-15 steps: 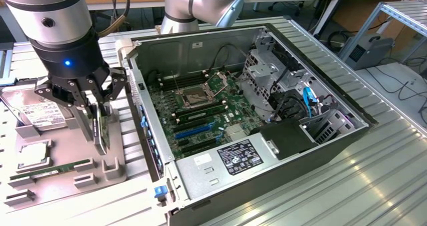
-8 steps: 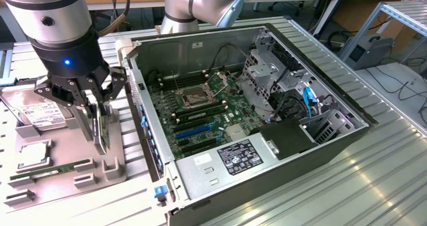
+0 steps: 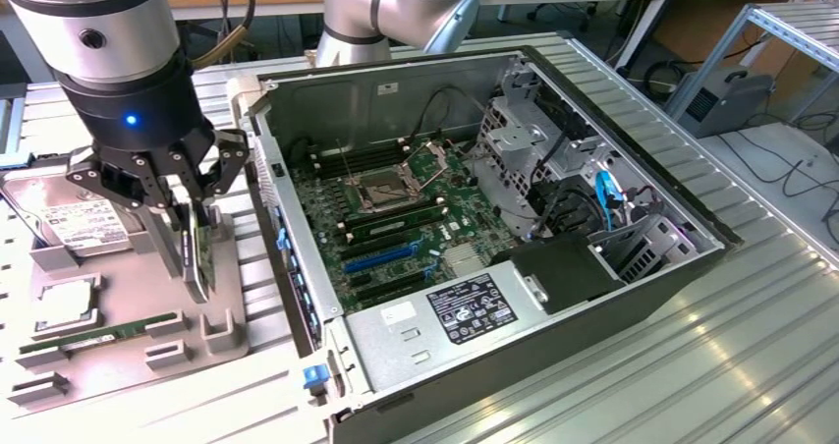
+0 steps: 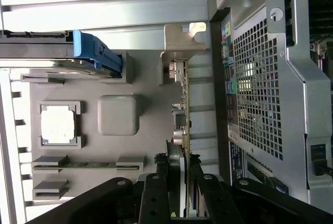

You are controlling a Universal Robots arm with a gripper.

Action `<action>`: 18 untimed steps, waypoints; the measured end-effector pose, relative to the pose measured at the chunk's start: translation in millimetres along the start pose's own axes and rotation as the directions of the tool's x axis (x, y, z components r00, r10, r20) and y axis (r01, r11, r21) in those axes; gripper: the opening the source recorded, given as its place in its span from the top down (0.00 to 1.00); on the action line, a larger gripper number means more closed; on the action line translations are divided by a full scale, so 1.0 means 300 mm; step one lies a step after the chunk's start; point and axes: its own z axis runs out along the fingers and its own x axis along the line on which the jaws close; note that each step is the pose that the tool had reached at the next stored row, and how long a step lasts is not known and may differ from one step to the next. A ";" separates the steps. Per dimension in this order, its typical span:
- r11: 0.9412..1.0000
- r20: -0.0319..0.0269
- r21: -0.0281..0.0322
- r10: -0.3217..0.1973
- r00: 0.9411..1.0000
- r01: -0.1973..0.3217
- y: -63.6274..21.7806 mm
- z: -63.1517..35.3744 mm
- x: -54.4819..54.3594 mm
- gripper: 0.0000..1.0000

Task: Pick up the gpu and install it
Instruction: 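Pick up the gpu and move the gpu toward the slot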

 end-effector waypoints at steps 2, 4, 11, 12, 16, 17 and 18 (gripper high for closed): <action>1.000 0.000 0.000 0.000 1.000 0.000 0.000 -0.003 0.000 0.73; 1.000 0.000 0.000 0.000 1.000 0.000 0.000 -0.004 0.000 0.73; 1.000 0.000 0.000 0.000 1.000 0.000 0.000 -0.008 0.000 0.73; 1.000 0.000 0.000 0.000 1.000 0.000 0.000 -0.009 0.000 0.73; 1.000 0.000 0.000 0.000 1.000 0.000 0.000 -0.012 0.000 0.73; 1.000 0.000 0.000 0.000 1.000 0.000 0.000 -0.013 0.000 0.73; 1.000 0.000 0.000 0.000 1.000 0.000 0.000 -0.013 0.000 0.73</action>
